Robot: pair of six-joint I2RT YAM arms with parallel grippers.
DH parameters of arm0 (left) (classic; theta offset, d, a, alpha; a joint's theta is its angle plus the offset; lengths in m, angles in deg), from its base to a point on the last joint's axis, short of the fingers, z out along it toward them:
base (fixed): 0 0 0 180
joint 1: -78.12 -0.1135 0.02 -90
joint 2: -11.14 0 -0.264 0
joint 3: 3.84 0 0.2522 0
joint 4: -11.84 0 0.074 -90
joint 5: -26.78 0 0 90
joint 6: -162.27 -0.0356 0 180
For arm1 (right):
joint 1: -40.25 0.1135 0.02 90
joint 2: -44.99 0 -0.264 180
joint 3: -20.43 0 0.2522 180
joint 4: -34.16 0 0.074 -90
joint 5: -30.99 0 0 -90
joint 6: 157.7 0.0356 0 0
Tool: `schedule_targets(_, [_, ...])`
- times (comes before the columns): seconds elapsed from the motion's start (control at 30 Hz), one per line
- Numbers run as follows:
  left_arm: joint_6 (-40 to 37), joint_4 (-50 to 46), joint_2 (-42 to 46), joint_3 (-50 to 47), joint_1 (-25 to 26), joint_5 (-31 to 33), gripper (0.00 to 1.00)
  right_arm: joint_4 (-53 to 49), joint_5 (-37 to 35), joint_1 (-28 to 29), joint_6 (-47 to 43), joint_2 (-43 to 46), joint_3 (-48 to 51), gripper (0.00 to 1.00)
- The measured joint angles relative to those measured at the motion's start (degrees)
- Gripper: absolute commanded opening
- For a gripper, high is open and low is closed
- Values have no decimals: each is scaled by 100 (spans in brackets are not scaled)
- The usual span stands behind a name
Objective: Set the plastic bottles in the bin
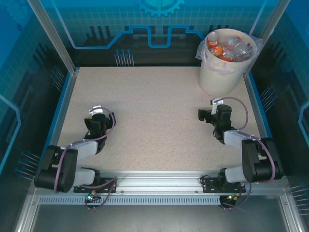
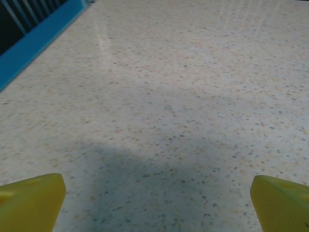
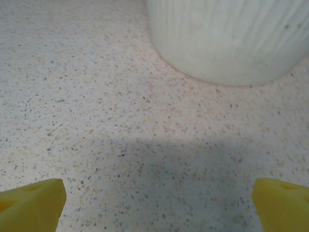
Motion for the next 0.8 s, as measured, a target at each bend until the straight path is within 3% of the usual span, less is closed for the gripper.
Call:
schedule_targets(0.13, [-162, 863, -417, 17, -125, -431, 99, 955, 125, 96, -313, -372, 358, 100])
schedule_targets(0.27, [-245, 1989, -1193, -31, -326, -826, 99, 1003, 330, 63, -398, -562, 280, 100])
schedule_targets(0.8, [-258, 1816, -1305, 232, -363, -1110, 99, 1113, 452, 7, -398, -562, 146, 100])
